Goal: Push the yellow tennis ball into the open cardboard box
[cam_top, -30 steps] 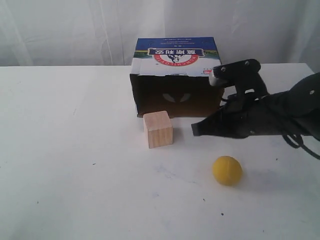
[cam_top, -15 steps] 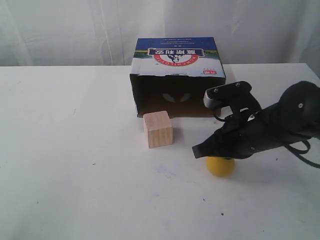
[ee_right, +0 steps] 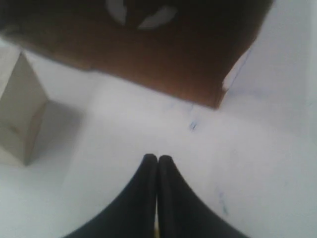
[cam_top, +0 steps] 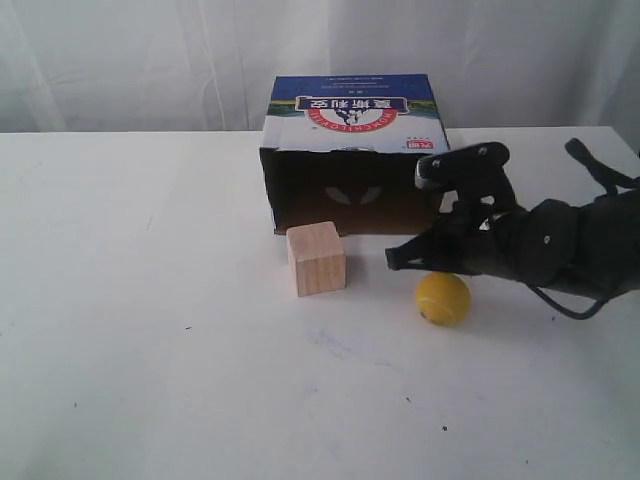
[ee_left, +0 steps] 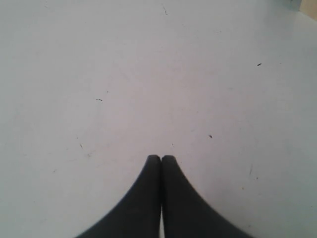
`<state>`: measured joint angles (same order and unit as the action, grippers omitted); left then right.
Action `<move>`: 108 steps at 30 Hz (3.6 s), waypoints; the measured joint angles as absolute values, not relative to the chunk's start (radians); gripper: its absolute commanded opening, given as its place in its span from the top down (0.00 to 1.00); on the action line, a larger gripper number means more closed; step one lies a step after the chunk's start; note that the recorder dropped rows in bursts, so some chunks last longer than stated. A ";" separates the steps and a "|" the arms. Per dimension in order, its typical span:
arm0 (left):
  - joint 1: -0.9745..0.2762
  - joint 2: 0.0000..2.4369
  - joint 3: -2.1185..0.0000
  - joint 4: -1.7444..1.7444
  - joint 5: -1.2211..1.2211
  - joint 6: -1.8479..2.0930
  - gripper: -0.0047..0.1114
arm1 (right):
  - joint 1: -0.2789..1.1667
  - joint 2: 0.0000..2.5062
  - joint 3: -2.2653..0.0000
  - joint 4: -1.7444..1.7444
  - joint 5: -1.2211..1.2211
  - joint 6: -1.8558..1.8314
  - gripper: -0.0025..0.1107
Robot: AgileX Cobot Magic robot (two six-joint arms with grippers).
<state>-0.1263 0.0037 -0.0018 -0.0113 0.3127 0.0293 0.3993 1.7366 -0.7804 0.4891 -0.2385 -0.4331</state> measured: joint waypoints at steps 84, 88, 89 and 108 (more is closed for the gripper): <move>-0.126 0.004 -0.002 -0.011 0.313 0.029 0.96 | 0.375 1.792 -1.046 0.412 0.235 -0.472 0.98; -0.126 0.004 -0.002 -0.011 0.313 0.029 0.96 | 0.354 1.792 -1.046 0.398 0.254 -0.472 0.98; -0.126 0.004 -0.002 -0.011 0.313 0.029 0.96 | 0.332 1.792 -1.046 0.399 0.271 -0.470 0.98; -0.126 0.004 -0.002 -0.011 0.313 0.029 0.96 | 0.331 1.841 -1.017 0.462 0.171 -0.492 0.98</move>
